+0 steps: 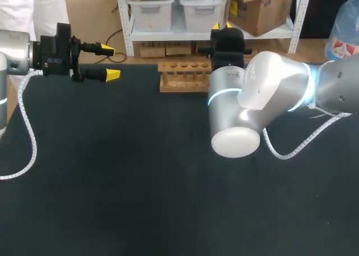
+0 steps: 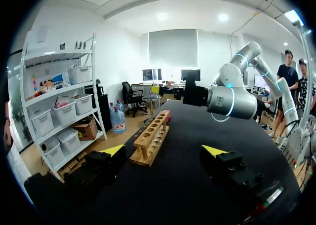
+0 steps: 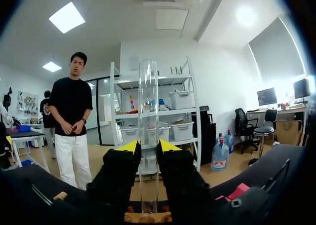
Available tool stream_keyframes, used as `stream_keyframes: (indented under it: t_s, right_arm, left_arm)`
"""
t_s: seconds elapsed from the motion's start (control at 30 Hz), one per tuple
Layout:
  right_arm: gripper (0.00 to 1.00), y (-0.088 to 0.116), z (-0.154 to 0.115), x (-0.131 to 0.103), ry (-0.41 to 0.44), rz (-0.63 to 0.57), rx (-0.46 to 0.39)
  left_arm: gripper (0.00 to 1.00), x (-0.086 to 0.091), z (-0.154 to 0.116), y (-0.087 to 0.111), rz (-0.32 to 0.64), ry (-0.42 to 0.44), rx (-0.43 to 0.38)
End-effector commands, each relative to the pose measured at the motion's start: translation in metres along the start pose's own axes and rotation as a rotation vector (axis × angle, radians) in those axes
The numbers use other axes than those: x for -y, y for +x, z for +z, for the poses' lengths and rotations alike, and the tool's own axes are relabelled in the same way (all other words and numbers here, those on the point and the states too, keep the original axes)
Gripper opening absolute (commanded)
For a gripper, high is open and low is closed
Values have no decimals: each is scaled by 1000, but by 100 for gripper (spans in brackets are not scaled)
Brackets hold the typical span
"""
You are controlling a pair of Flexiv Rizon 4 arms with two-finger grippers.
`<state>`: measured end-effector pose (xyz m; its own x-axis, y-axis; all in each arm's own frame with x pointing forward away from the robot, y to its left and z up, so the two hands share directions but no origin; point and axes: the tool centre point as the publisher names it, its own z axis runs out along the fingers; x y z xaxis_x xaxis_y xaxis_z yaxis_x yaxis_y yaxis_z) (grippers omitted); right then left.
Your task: Grasp the test tube, adjust it, and insert it.
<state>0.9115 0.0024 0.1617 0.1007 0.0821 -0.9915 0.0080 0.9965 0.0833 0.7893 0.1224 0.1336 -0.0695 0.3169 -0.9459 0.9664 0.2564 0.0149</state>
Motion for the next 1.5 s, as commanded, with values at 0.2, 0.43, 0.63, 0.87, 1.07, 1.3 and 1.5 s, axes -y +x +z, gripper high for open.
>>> stream_keyframes:
  t_s: [0.2, 0.43, 0.63, 0.87, 1.07, 1.3, 1.5]
  right_arm:
    - [0, -3, -3, 0, -8, 1, 5]
    - [0, -4, -7, -3, -7, 4, 5]
    - [0, -6, -11, -4, -5, 2, 8]
    - [0, -4, -14, -2, -3, -2, 1]
    - [0, 0, -14, -1, 0, -1, -6]
    - [0, 3, -9, -2, -12, 8, -3]
    - [0, 6, -7, -4, -15, 16, -6]
  left_arm:
    - [100, 1, 0, 1, 3, -5, 4]
    - [100, 1, 0, 1, 3, -5, 4]
    - [100, 1, 0, 1, 3, -5, 4]
    - [100, 1, 0, 1, 3, -5, 4]
    - [100, 1, 0, 1, 3, -5, 4]
    - [100, 1, 0, 1, 3, -5, 4]
    - [100, 1, 0, 1, 3, -5, 4]
